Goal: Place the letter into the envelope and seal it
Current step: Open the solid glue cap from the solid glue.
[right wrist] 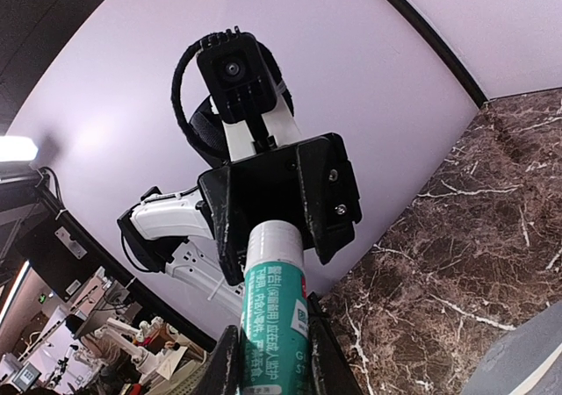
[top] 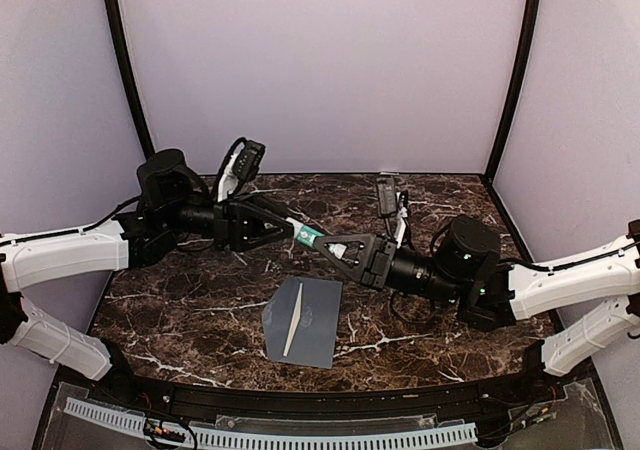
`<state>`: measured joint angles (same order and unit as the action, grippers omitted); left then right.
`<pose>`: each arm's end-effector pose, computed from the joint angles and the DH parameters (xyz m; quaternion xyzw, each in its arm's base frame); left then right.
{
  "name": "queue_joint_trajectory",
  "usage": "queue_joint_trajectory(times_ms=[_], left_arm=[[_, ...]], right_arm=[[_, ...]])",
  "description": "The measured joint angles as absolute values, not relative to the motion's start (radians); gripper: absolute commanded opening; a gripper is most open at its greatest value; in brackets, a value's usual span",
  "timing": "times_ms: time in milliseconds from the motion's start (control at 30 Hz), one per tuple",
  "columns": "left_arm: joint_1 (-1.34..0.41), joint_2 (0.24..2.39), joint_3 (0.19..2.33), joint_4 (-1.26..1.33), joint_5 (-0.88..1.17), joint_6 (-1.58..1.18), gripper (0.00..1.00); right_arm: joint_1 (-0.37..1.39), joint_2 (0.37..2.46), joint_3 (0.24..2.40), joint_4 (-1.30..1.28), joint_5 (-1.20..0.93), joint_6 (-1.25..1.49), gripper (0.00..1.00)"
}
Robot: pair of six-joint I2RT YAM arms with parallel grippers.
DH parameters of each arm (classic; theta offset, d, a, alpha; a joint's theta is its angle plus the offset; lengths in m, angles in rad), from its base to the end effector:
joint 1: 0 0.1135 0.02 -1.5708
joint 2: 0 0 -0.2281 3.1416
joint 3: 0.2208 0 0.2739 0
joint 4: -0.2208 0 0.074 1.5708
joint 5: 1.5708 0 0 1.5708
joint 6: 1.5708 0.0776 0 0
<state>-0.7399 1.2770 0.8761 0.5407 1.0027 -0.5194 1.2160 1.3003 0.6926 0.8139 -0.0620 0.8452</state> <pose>0.2055 -0.2762 0.2989 0.4238 0.5319 -0.6446 0.3493 0.1209 0.3401 0.2610 -0.1398 0.6150 0.6753 0.3822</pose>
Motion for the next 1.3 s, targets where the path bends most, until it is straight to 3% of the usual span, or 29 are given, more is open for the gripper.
queue_joint_trajectory(times_ms=[267,467,1300], left_arm=[[-0.738,1.277,0.876,0.541,1.003,-0.522,0.26],[-0.737,1.277,0.876,0.543,1.011,-0.526,0.0],[-0.656,1.285,0.876,0.545,1.03,-0.543,0.0]], right_arm=[[1.216,1.297,0.691,0.81,-0.059,0.843,0.0],[1.216,1.297,0.691,0.813,-0.059,0.841,0.0],[1.217,1.225,0.649,0.762,-0.021,0.827,0.0]])
